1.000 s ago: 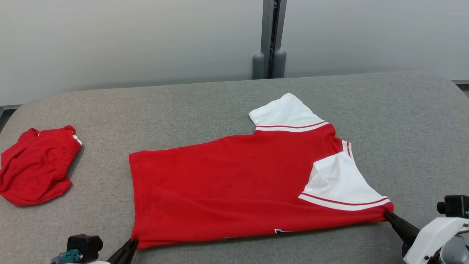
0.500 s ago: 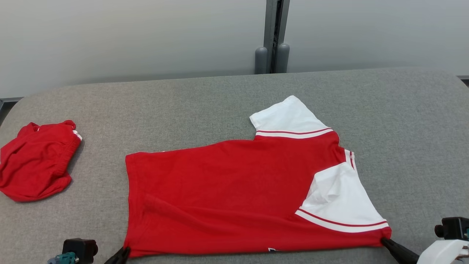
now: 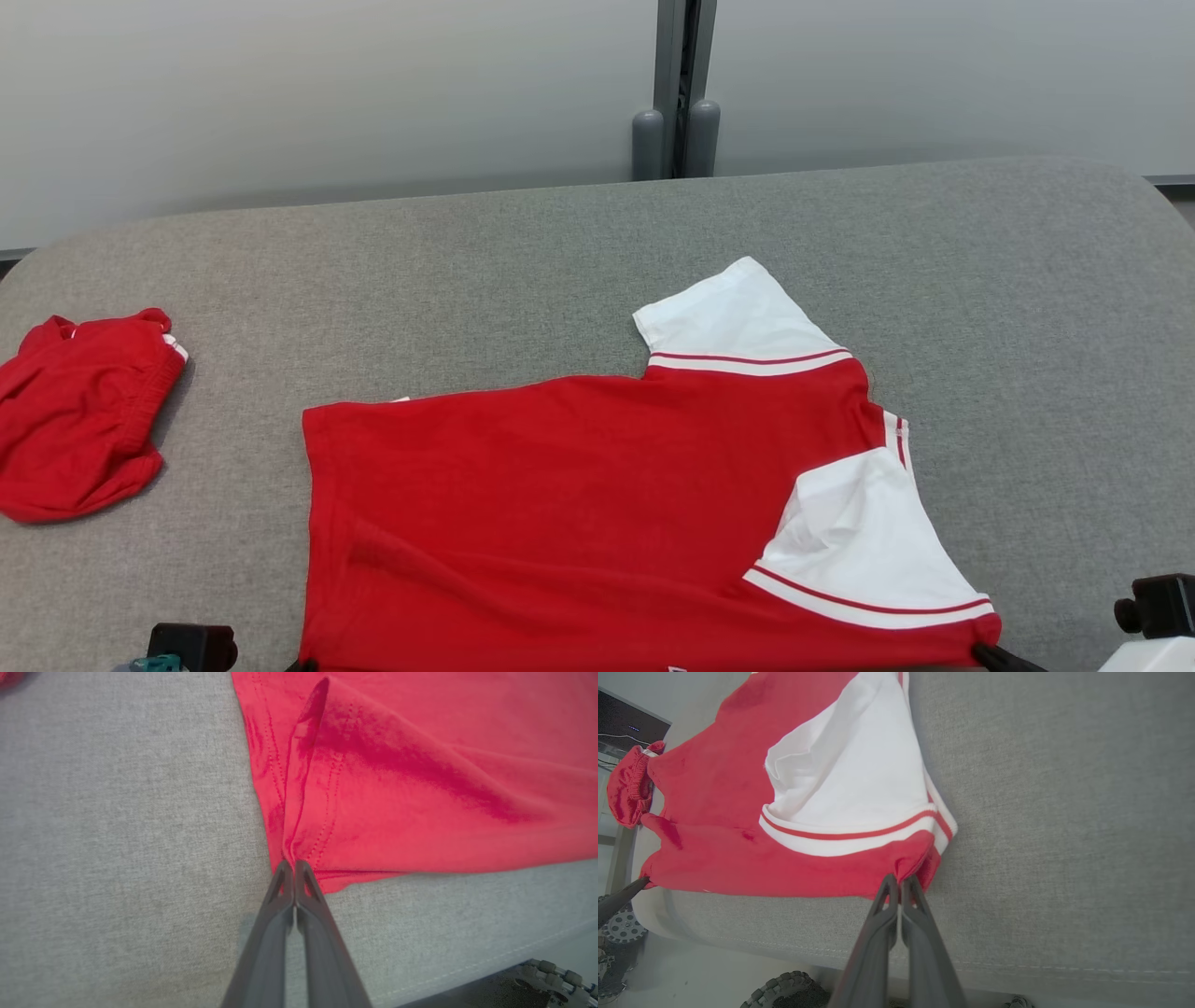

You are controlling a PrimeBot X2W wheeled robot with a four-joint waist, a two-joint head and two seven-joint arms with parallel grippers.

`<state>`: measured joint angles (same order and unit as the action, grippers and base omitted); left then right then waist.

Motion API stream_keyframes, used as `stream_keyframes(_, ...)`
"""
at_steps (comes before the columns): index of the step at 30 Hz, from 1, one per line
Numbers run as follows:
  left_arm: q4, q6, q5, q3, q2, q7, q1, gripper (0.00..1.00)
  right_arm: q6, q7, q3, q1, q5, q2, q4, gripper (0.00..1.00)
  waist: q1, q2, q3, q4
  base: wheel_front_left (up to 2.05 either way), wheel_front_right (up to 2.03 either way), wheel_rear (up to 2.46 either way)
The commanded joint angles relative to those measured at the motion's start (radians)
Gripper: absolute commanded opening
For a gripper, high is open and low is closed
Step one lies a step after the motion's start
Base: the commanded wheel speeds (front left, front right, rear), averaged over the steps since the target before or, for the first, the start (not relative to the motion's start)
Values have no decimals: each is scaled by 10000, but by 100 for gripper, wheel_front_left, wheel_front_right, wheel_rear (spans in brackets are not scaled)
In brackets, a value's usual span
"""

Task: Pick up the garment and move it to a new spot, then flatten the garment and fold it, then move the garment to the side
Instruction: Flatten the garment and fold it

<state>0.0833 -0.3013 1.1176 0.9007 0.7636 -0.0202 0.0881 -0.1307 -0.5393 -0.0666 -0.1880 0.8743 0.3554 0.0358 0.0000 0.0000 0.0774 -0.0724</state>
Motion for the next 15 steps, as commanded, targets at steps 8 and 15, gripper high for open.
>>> stream_keyframes(8, -297, -260, 159, -11, 122, 367, 6, 100, -5, -1091, 841, -289, -849, -918, -667, 100, 0, 0, 47, 66, 0, 0, 0)
stream_keyframes(15, -561, -611, 17, -196, 204, 178, 119, 100, -5, -1431, 1539, -264, -1555, -1419, -1195, 100, 0, 0, 87, 100, 0, 0, 0)
